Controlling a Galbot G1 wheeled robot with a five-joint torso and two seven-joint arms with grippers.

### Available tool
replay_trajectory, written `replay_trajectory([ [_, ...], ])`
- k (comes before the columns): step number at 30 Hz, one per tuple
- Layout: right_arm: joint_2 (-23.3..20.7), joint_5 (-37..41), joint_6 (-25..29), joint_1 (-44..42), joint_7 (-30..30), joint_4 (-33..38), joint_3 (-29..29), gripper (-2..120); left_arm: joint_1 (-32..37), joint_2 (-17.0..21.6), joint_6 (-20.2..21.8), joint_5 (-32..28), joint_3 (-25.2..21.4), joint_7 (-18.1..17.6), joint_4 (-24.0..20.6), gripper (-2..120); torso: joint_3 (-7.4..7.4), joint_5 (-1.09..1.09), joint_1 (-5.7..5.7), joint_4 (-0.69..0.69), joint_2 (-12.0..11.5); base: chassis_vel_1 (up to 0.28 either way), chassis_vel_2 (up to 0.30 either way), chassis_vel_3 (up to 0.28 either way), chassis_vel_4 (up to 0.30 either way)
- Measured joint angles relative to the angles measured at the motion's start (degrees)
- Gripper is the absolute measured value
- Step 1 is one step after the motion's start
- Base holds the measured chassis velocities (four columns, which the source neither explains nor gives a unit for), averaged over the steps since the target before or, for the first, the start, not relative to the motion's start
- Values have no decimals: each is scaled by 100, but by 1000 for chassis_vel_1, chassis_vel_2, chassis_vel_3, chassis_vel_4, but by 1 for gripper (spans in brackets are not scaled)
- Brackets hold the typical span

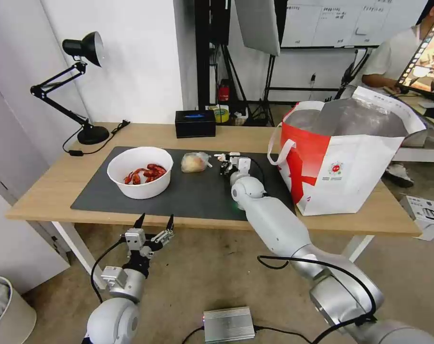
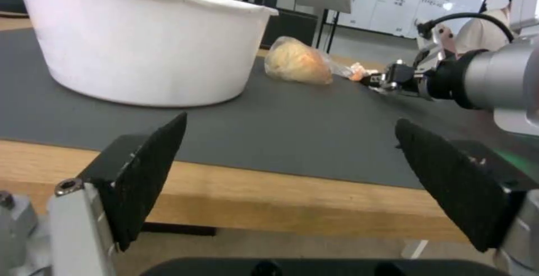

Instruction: Pick up the trash from the table and place it into the takeout bag.

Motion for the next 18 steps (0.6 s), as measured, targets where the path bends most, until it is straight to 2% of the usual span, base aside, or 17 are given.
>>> replay_trajectory([
  [9, -360, -124, 6, -250, 97, 855, -180, 0, 16, -24, -11, 12, -26, 0, -15, 100, 0, 0, 0, 0, 0, 0, 0, 0, 0],
  [10, -495, -163, 11, -351, 119, 1133, -257, 0, 19, -25, -11, 12, -40, 0, -31, 100, -1, 0, 0, 0, 0, 0, 0, 0, 0],
  [18, -962, -317, 126, -696, 171, 1915, -440, 0, 35, -26, -17, 12, -82, 0, -55, 100, -1, 0, 0, 0, 0, 0, 0, 0, 0],
])
